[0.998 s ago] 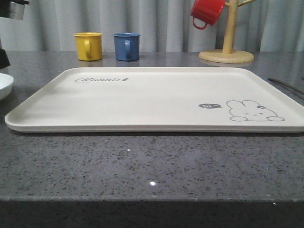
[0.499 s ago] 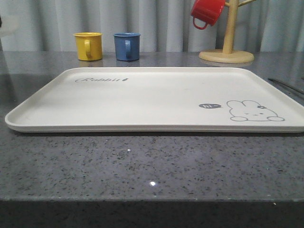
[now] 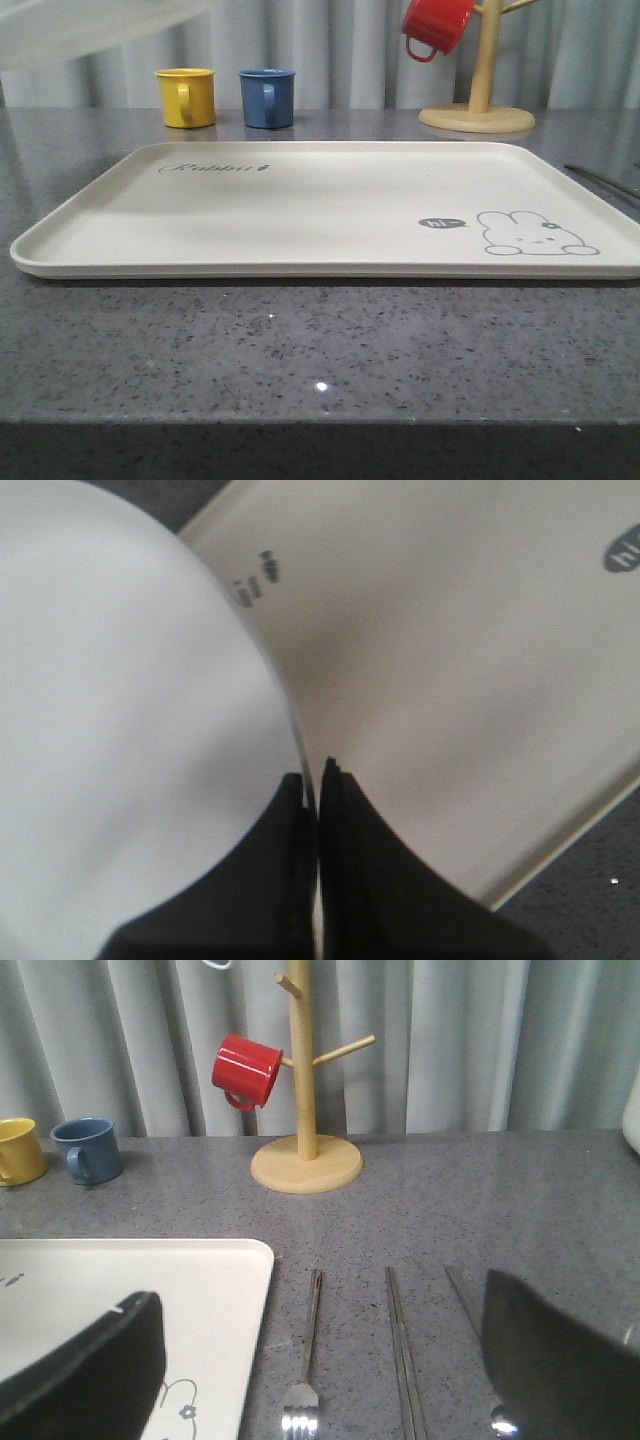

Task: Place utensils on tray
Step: 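Lower the white plate onto the tray and open the left gripper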

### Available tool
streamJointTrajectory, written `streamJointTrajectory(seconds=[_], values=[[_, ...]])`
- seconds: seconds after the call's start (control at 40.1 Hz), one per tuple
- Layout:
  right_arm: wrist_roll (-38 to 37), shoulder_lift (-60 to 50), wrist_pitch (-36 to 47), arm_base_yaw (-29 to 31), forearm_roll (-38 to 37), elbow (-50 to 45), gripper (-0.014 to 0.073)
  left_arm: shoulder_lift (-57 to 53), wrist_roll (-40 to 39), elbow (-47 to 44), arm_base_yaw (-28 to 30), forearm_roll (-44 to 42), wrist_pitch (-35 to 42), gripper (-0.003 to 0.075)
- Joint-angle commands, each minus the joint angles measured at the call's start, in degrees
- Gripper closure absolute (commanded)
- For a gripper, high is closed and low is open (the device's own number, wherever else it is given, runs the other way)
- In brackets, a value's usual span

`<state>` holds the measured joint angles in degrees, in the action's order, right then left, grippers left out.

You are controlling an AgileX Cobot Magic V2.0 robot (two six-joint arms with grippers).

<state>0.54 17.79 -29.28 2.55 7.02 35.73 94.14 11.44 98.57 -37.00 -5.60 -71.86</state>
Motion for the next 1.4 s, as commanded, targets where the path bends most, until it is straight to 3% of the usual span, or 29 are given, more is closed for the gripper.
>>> streamJointTrajectory(seconds=[0.0,0.2,0.374,0.923,1.023,1.248,1.373], values=[[0.27,1.05,4.18,0.38,0.15,1.88,-0.0068,0.14,-1.50,2.12,-3.88,-0.18,-0.68,0.0739],[0.27,1.05,4.18,0.38,0.15,1.88,-0.0068,4.51,-1.50,2.12,-7.53,0.39,-0.79,0.0738],[0.27,1.05,4.18,0.38,0.15,1.88,-0.0068,6.58,-1.50,2.12,-7.76,4.28,-0.80,0.0738],[0.27,1.05,4.18,0.38,0.15,1.88,-0.0068,12.99,-1.50,2.00,-7.76,5.60,-0.88,0.0735],[0.27,1.05,4.18,0.38,0.15,1.88,-0.0068,13.72,-1.50,1.90,-7.76,7.03,-0.88,0.0692],[0.27,1.05,4.18,0.38,0.15,1.88,-0.0068,13.26,-1.50,2.66,-7.76,7.26,-0.88,0.0460],[0.27,1.05,4.18,0.38,0.15,1.88,-0.0068,10.30,-1.50,3.56,-7.76,7.77,-0.88,0.0395]])
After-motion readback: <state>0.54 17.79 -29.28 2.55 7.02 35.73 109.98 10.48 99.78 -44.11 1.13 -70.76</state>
